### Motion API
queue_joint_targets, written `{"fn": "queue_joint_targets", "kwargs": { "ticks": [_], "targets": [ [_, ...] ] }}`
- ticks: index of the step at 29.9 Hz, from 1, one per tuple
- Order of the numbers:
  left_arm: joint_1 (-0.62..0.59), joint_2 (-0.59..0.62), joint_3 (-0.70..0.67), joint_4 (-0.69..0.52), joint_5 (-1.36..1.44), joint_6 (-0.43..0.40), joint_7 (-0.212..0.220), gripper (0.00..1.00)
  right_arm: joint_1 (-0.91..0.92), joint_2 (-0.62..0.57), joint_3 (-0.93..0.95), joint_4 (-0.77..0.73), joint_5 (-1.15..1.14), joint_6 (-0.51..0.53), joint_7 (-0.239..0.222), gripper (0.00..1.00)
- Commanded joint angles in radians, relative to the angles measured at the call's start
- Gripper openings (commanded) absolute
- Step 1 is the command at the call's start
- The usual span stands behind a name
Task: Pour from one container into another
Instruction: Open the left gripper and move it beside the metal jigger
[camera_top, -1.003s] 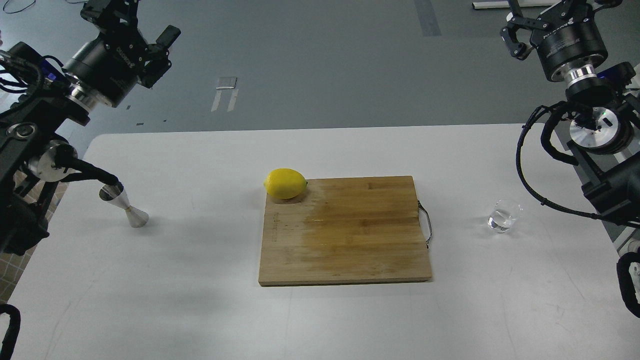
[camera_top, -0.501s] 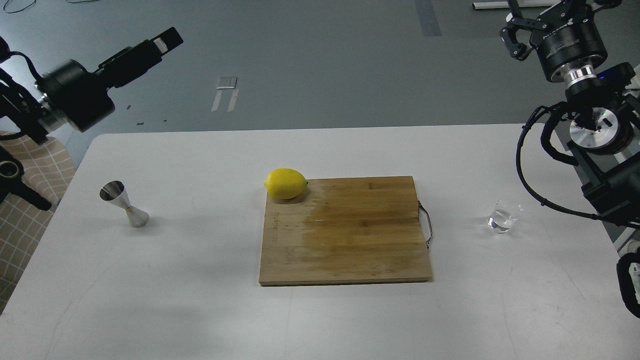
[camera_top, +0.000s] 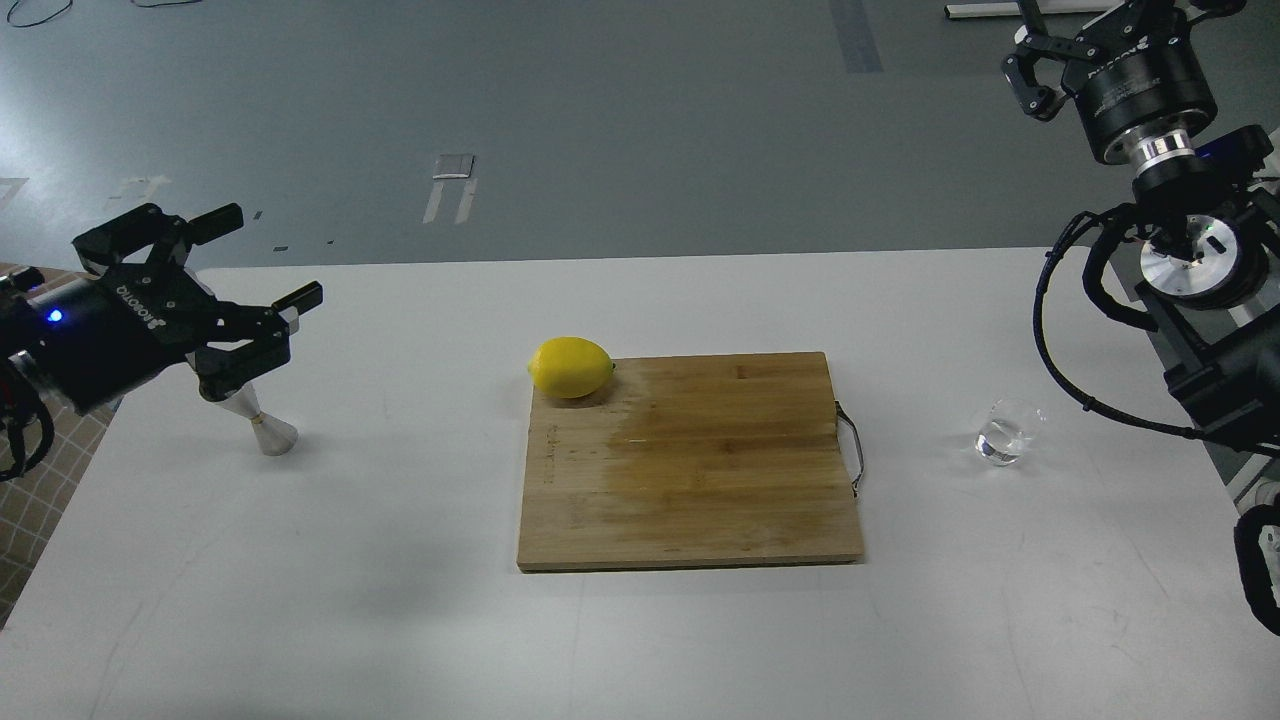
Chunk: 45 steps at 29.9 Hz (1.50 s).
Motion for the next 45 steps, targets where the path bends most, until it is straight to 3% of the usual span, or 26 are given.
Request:
{"fn": "queue_joint_targets", "kwargs": {
  "ticks": [1,15,26,36,45],
  "targets": [
    [0.089,0.013,-0.001,0.045,0.001,0.061,0.000,0.99,0.000,0.000,0.000,0.001,0.000,0.000,0.000,1.00],
    [0.287,0.008,0.006,0.145,-0.116,0.162,0.000,0.99,-0.001,-0.002,0.000,0.003,0.002,-0.002,0.000,1.00],
    [0.315,-0.069,0.013,0.268,-0.148,0.171,0.000,0.99,0.000,-0.002,0.000,0.003,0.000,-0.002,0.000,1.00],
    [0.292,-0.196,0.025,0.372,-0.116,0.167,0.000,0.99,0.000,0.003,0.000,0.001,0.000,-0.005,0.000,1.00],
    [0.088,-0.296,0.188,0.521,-0.073,0.170,0.000,0.99,0.000,-0.002,0.001,0.003,0.002,-0.005,0.000,1.00]
  ]
}}
